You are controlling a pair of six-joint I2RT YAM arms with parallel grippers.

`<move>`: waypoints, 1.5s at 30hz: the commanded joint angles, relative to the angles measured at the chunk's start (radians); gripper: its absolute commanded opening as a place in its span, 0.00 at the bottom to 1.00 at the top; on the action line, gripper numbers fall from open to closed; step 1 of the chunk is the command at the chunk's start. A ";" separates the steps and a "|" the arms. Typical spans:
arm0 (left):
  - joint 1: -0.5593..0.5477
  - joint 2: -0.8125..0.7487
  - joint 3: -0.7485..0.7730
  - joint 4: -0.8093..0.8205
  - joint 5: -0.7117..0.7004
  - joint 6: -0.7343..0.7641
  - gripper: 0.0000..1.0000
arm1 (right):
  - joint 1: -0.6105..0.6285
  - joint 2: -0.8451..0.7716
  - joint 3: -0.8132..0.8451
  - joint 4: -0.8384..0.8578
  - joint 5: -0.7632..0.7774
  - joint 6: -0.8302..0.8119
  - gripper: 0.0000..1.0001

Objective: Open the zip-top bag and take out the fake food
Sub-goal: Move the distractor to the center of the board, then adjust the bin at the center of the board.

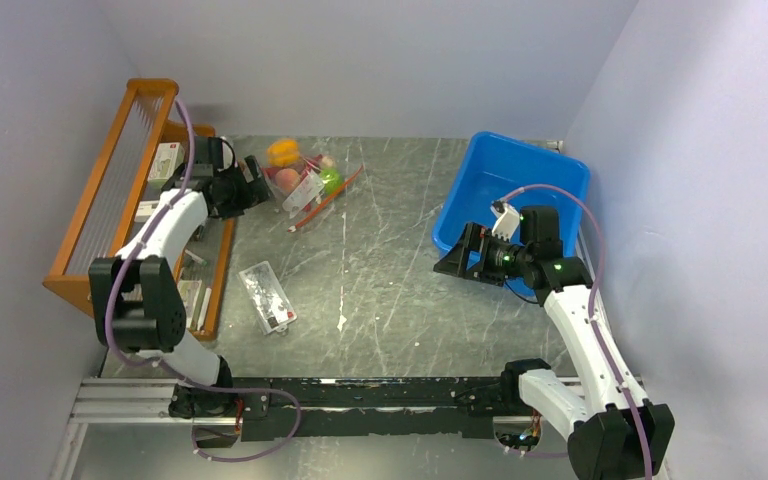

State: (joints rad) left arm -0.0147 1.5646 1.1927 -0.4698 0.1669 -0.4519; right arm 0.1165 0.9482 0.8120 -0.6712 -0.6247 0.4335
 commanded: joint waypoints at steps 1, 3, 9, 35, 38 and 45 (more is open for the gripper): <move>0.040 0.073 0.097 -0.091 -0.113 0.049 0.99 | -0.009 -0.006 -0.008 -0.008 0.009 -0.016 1.00; 0.079 0.081 0.097 -0.092 -0.126 0.060 0.99 | -0.009 -0.008 -0.009 -0.013 0.015 -0.022 1.00; 0.122 0.085 0.073 -0.101 -0.153 0.085 0.99 | -0.009 0.014 -0.021 -0.008 0.015 -0.030 1.00; -0.293 -0.349 -0.584 0.217 0.157 -0.187 0.97 | -0.009 0.040 -0.002 0.081 0.078 0.010 1.00; -0.326 -0.330 -0.664 0.263 0.121 -0.230 0.94 | -0.009 0.058 0.037 0.058 0.133 -0.005 1.00; -0.330 -0.323 -0.721 0.068 -0.190 -0.334 0.94 | -0.009 0.110 0.233 0.009 0.380 -0.059 1.00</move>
State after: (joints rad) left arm -0.3401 1.2419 0.5240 -0.2882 0.2035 -0.7094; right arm 0.1150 1.0454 0.9375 -0.6640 -0.4286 0.4068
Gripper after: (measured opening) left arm 0.931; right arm 0.996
